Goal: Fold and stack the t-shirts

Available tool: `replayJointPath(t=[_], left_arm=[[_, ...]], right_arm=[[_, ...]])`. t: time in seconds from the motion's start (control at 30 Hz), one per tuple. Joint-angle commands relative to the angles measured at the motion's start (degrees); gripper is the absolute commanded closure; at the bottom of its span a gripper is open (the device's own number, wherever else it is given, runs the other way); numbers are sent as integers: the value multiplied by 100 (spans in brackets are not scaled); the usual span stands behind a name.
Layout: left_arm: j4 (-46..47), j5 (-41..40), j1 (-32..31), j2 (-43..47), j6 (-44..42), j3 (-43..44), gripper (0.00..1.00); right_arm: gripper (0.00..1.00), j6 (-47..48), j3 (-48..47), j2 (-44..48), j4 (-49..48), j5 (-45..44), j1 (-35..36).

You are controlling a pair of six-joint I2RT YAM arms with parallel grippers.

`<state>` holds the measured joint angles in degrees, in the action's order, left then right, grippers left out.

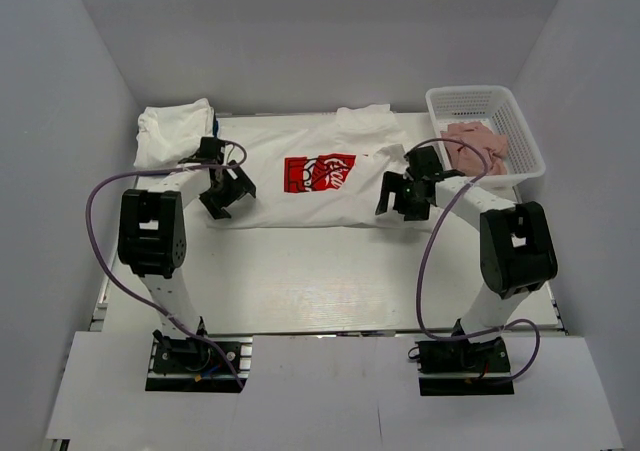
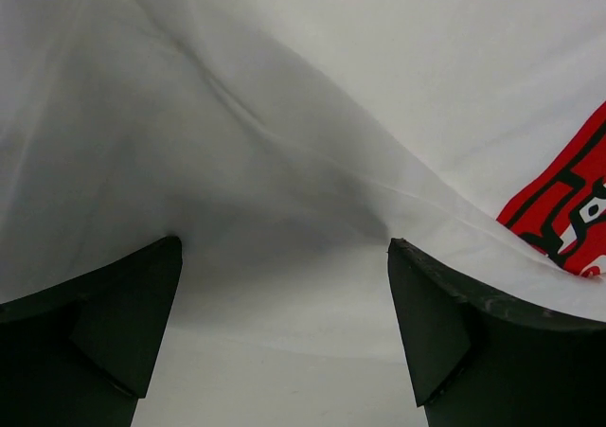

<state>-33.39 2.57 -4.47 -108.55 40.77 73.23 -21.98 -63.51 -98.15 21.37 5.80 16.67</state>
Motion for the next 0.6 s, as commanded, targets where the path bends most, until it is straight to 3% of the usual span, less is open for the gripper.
replayJointPath(t=[0.0, 0.27, 0.57], left_arm=[[157, -142, 43, 185, -122, -256, 0], [-220, -564, 175, -114, -122, -669, 0], [-607, -757, 122, 1466, 193, -2365, 0]], right_arm=[[10, -35, 110, -125, -405, -149, -146], [10, -149, 1214, -21, -493, -71, -594], [10, -412, 3036, 1886, 384, 430, -550]])
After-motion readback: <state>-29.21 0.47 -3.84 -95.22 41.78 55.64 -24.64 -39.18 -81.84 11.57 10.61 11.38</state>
